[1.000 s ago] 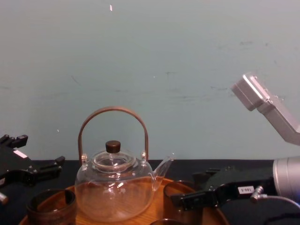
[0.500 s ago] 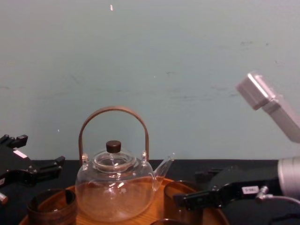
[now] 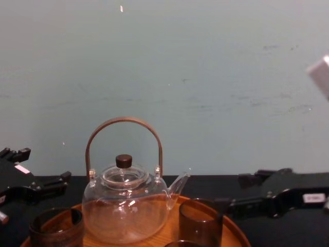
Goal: Pick up the glass from the table and place it on the tray.
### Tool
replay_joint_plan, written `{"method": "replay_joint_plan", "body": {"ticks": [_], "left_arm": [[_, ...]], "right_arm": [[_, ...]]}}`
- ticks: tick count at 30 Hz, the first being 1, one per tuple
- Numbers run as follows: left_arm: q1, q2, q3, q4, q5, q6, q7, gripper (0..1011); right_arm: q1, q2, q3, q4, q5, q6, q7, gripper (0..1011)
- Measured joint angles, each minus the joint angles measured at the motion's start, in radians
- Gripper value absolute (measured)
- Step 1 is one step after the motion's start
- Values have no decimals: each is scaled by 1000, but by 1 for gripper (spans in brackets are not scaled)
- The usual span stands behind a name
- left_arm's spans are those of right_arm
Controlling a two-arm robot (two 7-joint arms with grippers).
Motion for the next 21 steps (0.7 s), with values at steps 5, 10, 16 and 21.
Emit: {"method": "replay_joint_plan", "body": {"ticks": [5,10,16,21], "left_arm": [[0,0,0,0,0,0,0,1001],[0,0,0,0,0,0,0,1001],[0,0,0,0,0,0,0,1001],[0,0,0,0,0,0,0,1001]], "right_arm": [[-42,42,33,-64,24,-14,-20,1002],[-98,79,82,-123,48,-33,-63,1002],[-180,94,154,-178,51,-86,-165,1002],[-233,82,205,-197,42,-122,-232,1002]]}}
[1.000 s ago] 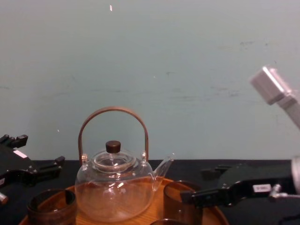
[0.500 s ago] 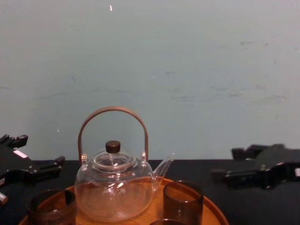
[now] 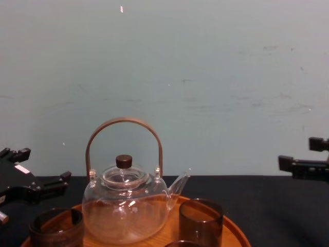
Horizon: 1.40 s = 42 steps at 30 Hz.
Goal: Pick up the glass from the table and place it on the tray.
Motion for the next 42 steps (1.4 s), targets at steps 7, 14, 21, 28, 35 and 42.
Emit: {"method": "replay_joint_plan", "body": {"ticks": [7,14,21,28,35,42], "left_arm": [[0,0,0,0,0,0,0,1001],[0,0,0,0,0,0,0,1001],[0,0,0,0,0,0,0,1001],[0,0,0,0,0,0,0,1001],[0,0,0,0,0,0,0,1001],[0,0,0,0,0,0,0,1002]], "right_arm": [[-63,-37,43,-9,-48,-51,-97,1002],[-81,-75,45,28,-104,-84,-144,1002],[-80,-103,46,79,-130,-115,-139,1002],[-74,-125,54,118,-143,-125,-125,1002],[-74,-132,59,127,-149,-127,-122,1002],[-74,-131,58,126,-149,-127,-122,1002]]}}
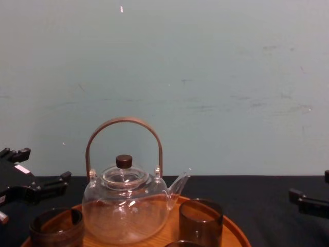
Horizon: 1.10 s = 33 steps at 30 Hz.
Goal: Pick up the glass from the table and place it on the tray.
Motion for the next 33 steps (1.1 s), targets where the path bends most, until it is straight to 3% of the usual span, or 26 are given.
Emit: {"method": "replay_joint_plan", "body": {"ticks": [33], "left_arm": [[0,0,0,0,0,0,0,1001]], "right_arm": [[0,2,-2,-2,1,0,-1,1002]]}}
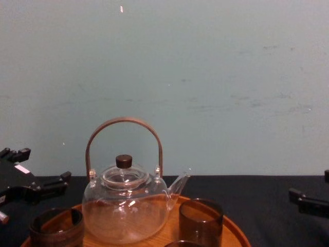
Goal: Pick up the glass from the table and place it on the tray.
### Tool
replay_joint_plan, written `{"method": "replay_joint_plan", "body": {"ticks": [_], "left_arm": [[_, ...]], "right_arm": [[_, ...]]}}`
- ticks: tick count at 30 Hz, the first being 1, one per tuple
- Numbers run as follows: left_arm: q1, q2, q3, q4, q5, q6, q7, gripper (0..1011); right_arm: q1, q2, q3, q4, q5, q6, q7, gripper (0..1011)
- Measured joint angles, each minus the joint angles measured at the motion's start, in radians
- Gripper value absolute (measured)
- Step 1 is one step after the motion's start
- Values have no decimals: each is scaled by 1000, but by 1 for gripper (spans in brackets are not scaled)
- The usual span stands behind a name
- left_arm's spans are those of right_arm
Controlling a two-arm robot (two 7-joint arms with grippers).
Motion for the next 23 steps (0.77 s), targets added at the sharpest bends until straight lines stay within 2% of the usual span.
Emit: {"method": "replay_joint_plan", "body": {"ticks": [23], "left_arm": [[0,0,0,0,0,0,0,1001]], "right_arm": [[0,0,0,0,1,0,0,1002]]}}
